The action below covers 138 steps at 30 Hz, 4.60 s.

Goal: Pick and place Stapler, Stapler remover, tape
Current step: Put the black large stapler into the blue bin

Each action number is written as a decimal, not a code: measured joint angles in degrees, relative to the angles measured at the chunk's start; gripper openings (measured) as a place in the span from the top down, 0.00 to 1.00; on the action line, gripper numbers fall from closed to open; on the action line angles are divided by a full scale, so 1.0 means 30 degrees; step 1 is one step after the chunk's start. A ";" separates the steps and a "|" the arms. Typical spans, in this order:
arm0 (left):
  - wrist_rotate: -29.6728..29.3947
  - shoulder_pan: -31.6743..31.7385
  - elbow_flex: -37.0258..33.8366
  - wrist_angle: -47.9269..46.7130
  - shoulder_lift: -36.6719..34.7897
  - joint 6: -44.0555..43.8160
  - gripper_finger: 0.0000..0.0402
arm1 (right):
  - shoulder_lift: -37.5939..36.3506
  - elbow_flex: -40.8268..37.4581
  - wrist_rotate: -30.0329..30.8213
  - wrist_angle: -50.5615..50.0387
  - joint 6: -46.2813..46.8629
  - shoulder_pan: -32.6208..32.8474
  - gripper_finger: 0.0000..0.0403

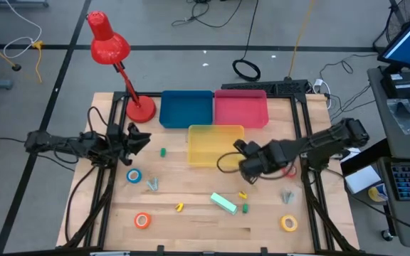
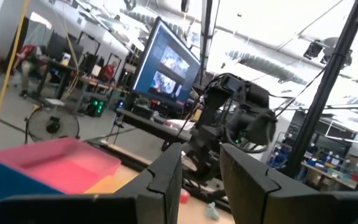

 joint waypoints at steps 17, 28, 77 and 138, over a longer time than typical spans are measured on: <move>-0.3095 0.0125 0.9215 -0.3186 1.1661 0.4926 0.72 | -0.0022 0.0010 -0.0025 0.6625 -1.5685 -0.6420 0.64; -0.2899 0.1346 1.6274 -0.9594 1.7566 0.6553 0.72 | -0.0029 0.0015 0.0089 0.8508 -2.3507 -0.8184 0.64; 0.1005 0.3804 2.5643 -1.8372 2.5665 1.0382 0.37 | 0.1633 0.0036 0.0857 1.2589 -2.6184 -0.7702 0.64; 0.2441 0.4430 2.5643 -1.9538 2.7413 1.0005 0.39 | 0.1654 0.0000 -0.0208 1.2638 -2.4945 -0.7068 0.64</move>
